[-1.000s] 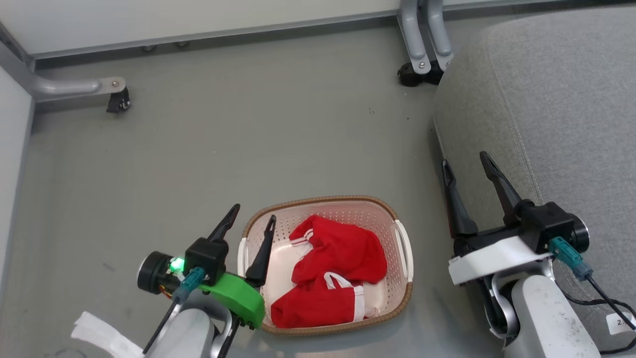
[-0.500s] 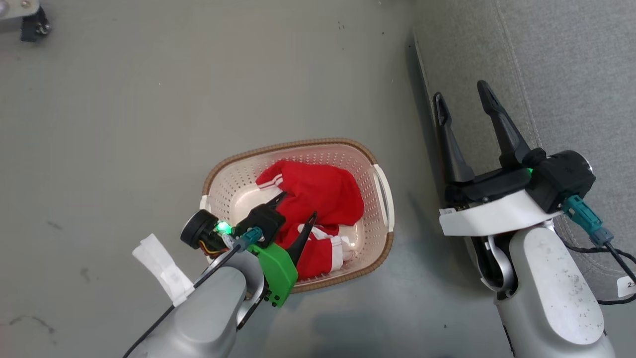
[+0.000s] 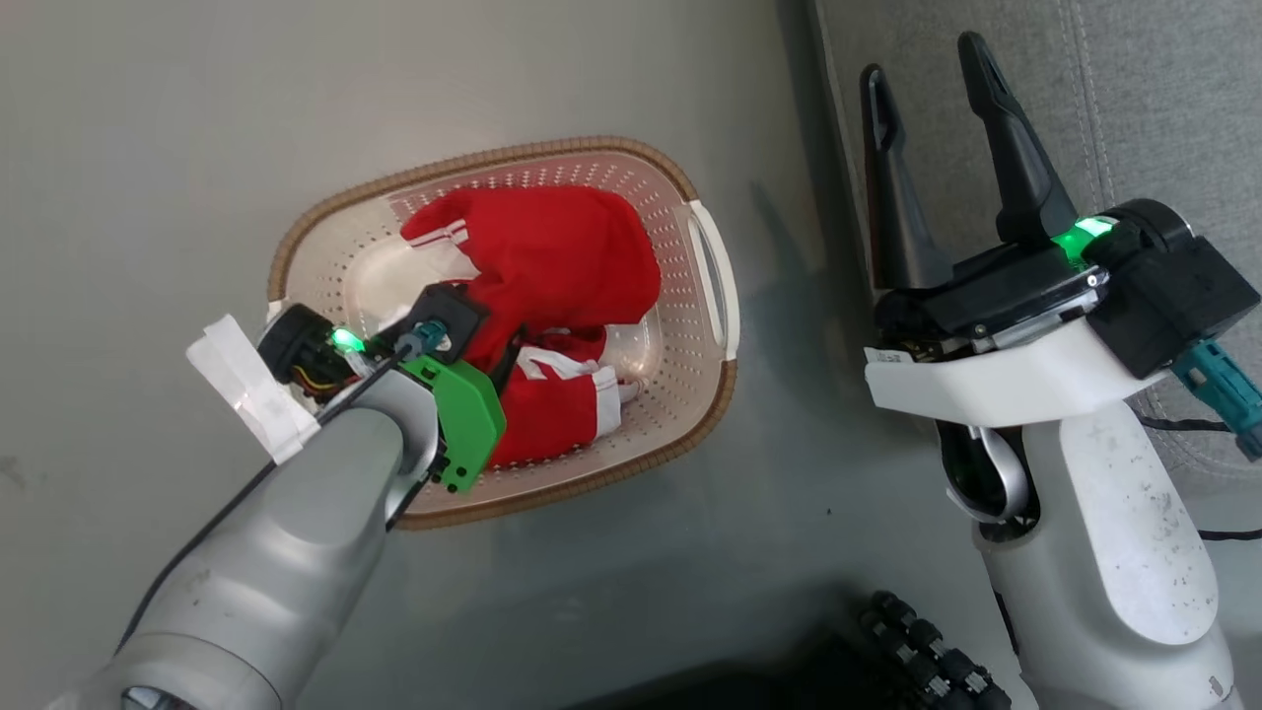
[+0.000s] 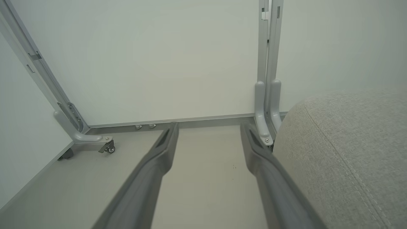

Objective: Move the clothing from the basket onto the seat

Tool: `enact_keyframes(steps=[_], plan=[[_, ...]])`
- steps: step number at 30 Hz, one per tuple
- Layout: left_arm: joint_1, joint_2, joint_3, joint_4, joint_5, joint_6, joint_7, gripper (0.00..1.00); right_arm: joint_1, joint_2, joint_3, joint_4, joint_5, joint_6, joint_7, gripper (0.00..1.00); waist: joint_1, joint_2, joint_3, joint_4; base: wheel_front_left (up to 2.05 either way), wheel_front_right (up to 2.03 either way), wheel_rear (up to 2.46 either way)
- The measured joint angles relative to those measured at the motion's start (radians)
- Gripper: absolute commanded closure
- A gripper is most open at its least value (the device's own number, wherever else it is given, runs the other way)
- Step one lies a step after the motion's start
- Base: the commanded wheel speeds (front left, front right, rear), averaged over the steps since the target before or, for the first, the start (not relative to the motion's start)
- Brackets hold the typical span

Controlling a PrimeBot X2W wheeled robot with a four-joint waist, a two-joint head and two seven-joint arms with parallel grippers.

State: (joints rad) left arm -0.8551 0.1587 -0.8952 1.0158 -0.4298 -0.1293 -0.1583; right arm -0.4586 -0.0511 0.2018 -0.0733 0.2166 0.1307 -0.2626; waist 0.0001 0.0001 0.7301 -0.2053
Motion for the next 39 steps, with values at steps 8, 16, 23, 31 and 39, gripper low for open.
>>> enact_keyframes(steps=[8, 16, 23, 31, 39], plan=[[-0.108, 0.032, -0.024, 0.080, -0.030, 0.000, 0.025, 0.00, -0.023, 0.000, 0.005, -0.026, 0.042, 0.000, 0.000, 0.00, 0.0000, 0.0000, 0.141, -0.058, 0.00, 0.00, 0.00], [-0.181, 0.060, -0.054, 0.160, -0.038, 0.000, 0.065, 0.00, -0.032, 0.000, 0.016, -0.032, 0.086, 0.000, 0.000, 0.00, 0.0000, 0.0000, 0.226, -0.131, 0.00, 0.00, 0.00], [-0.237, 0.077, -0.058, 0.215, -0.047, -0.001, 0.105, 0.00, -0.032, 0.000, 0.032, -0.033, 0.130, 0.000, 0.000, 0.00, -0.0001, 0.0000, 0.280, -0.188, 0.00, 0.00, 0.00], [-0.254, 0.071, -0.068, 0.240, -0.053, 0.006, 0.129, 1.00, -0.027, 0.000, 0.030, -0.031, 0.142, 0.000, 0.000, 0.00, -0.0001, 0.0000, 0.310, -0.222, 0.00, 0.00, 0.00], [-0.257, 0.071, -0.084, 0.247, -0.050, 0.010, 0.076, 1.00, -0.031, 0.000, 0.028, -0.023, 0.129, 0.000, 0.000, 0.00, -0.0001, 0.0000, 0.293, -0.221, 0.00, 0.00, 0.00]])
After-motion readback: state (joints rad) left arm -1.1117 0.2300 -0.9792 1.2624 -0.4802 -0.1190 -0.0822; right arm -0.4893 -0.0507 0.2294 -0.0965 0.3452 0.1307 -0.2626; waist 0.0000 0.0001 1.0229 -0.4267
